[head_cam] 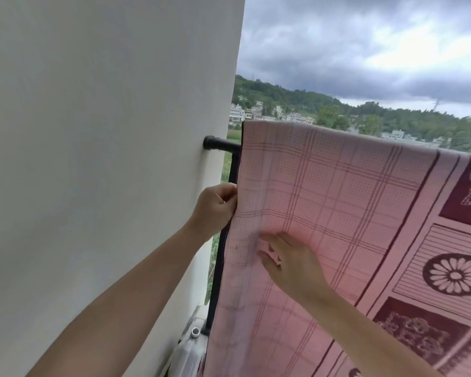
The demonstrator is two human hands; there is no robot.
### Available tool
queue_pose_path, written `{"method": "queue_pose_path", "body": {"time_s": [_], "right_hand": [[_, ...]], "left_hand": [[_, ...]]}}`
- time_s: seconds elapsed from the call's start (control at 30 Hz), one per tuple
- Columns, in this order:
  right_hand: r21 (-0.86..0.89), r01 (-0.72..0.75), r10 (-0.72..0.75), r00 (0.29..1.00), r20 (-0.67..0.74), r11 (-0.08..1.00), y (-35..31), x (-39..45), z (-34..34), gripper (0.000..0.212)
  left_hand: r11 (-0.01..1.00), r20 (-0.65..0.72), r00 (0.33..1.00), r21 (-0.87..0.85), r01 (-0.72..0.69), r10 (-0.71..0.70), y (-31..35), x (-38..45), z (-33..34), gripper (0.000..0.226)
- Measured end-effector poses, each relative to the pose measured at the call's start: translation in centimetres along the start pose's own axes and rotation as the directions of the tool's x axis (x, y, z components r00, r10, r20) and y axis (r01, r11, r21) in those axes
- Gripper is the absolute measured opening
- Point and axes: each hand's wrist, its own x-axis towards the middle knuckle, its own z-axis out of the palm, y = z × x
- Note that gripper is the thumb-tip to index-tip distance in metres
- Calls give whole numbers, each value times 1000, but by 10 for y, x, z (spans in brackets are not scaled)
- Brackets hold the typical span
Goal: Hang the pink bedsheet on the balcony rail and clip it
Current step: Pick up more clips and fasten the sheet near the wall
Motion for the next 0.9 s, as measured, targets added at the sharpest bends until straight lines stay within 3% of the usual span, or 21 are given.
{"method": "queue_pose_path", "body": {"time_s": [0.1, 0.2, 0.37, 0.47, 0.6, 0.77, 0.9], "right_hand": [[46, 38, -36, 998, -53, 998, -3, 1, 5, 15], [62, 41, -35, 995, -95, 997, -1, -2, 6, 12], [42, 58, -51, 989, -139, 997, 0, 7, 0, 27], [5, 46, -45, 995, -87, 999, 2, 1, 3, 22], [-71, 51, -51, 999, 9, 996, 7, -22, 12, 31], [-37, -34, 38, 993, 116, 999, -2, -31, 22, 32], [-29, -201, 202, 963, 179, 979, -18, -22, 32, 35]], "left_hand": [[998, -118, 992, 55, -29, 36, -2, -15, 2, 18], [997, -104, 992, -1, 78, -78, -3, -15, 3, 25], [968, 149, 965, -99, 230, -214, -8, -10, -2, 21], [922, 345, 890, -139, 362, -298, -33, -25, -3, 14], [850, 421, 829, -208, 485, -369, -74, -45, -5, 18], [861, 454, 823, -202, 467, -340, -97, -48, 1, 22], [931, 369, 884, -112, 347, -286, -106, -42, 11, 13]]}}
